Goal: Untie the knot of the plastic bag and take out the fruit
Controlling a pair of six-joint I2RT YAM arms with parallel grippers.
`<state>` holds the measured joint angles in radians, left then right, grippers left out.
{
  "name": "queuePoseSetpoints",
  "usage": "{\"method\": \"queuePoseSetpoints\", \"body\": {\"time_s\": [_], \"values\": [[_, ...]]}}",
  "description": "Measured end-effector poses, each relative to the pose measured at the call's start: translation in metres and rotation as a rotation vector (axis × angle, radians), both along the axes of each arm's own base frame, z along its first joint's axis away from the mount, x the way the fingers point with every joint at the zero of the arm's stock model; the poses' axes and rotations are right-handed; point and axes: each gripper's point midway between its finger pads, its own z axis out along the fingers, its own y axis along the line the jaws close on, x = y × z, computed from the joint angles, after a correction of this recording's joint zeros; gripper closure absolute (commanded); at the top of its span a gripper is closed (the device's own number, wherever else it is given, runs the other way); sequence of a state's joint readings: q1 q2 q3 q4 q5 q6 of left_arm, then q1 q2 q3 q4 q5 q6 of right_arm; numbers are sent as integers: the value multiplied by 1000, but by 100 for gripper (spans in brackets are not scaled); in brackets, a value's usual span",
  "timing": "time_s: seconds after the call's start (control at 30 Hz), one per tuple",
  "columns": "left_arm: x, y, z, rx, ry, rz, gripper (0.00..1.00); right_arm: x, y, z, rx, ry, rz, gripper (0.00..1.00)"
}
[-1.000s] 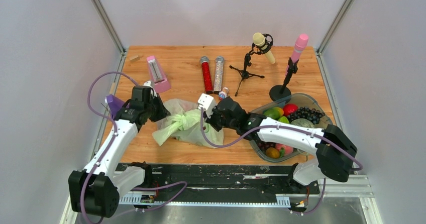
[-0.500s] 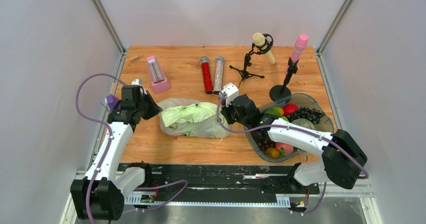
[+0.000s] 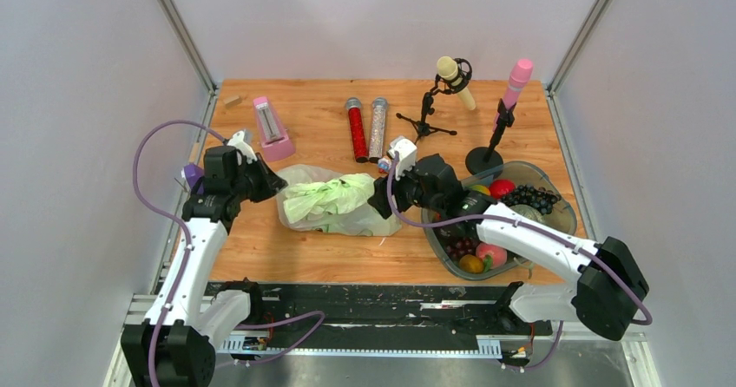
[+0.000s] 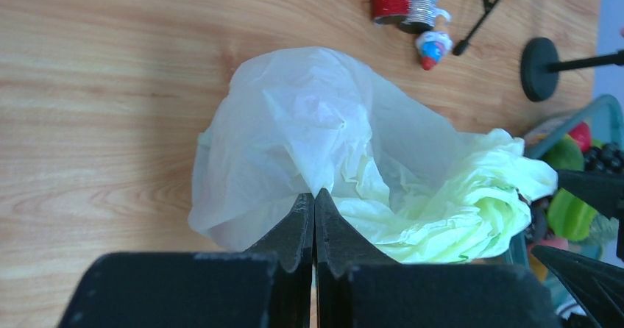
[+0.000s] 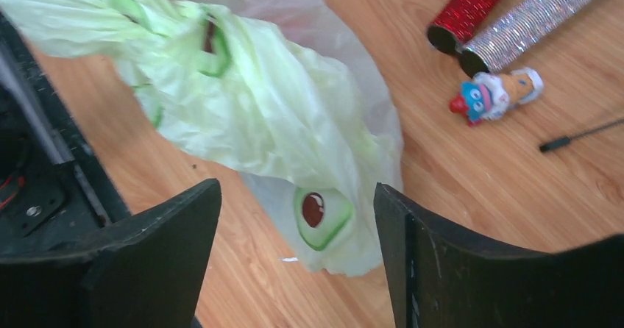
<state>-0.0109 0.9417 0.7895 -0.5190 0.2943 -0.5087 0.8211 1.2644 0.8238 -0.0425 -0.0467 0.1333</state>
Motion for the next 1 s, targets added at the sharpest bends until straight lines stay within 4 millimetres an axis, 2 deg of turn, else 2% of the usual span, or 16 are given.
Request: {"method": "queuePoseSetpoints", "body": {"time_s": [0.2,0.3,0.43,0.63,0.7,0.8,0.9,1.0], "values": [[-2,-20,17,-33,-90,-126,100,-8,31,50,44,-62,199,14],[-4,-29,21,-37,-109,-169,100,-4,44,64,51,-82,248,13],[-5,-36,23,-42,-123,-199,100,-1,55,57,37,-53,281,16],[-6,-38,25,-48,-129,-211,100,0,63,22,-15,45,298,20],[-6,-39,25,-49,-131,-213,100,2,65,13,-28,65,300,31],[-6,-40,24,-51,-130,-217,100,3,69,3,-40,84,309,61],[-7,-39,22,-52,-125,-208,100,2,70,-1,-43,99,313,96],[-7,-35,16,-53,-108,-172,100,1,70,1,-37,105,307,100]]}}
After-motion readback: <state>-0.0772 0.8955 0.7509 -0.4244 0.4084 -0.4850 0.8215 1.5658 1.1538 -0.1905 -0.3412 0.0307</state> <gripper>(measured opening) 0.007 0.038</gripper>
